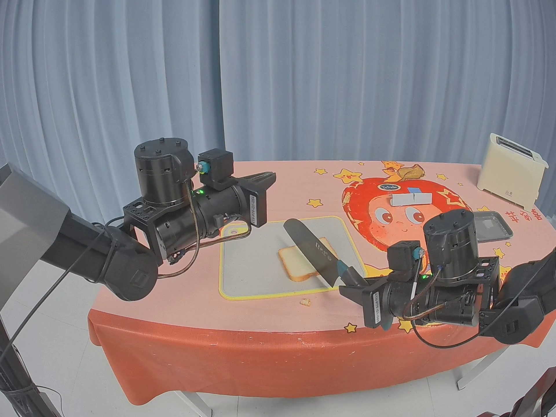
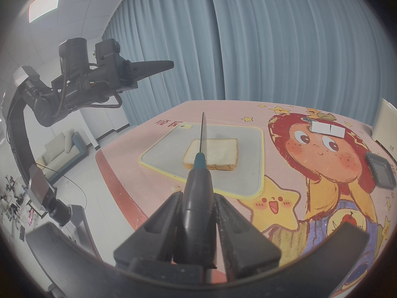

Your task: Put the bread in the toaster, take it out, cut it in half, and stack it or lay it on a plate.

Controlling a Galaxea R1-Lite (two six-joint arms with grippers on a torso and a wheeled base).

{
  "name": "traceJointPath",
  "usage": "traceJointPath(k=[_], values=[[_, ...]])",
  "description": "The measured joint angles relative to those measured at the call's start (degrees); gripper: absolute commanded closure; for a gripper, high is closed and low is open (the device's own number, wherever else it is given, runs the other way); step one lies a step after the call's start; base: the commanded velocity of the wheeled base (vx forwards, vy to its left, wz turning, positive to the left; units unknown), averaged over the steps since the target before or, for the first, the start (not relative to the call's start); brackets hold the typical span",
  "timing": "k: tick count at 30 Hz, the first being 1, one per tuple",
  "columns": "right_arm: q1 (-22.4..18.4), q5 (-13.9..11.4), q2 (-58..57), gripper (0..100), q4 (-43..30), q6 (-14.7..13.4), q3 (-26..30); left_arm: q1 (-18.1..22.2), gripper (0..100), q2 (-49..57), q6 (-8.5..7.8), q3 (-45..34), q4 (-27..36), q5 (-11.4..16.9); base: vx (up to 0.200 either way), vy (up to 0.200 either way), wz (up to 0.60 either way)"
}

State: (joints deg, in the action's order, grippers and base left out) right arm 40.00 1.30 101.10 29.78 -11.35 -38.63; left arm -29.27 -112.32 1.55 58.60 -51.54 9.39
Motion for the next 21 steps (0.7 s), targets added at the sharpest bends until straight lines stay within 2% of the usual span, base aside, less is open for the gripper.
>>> traceJointPath(k=[21], values=[[0.6,0.0,-0.1,100,-0.1,0.0,0.2,0.0,100,-1.0,-0.32,1.8,0.3,0.4,0.0,0.0,0.0]])
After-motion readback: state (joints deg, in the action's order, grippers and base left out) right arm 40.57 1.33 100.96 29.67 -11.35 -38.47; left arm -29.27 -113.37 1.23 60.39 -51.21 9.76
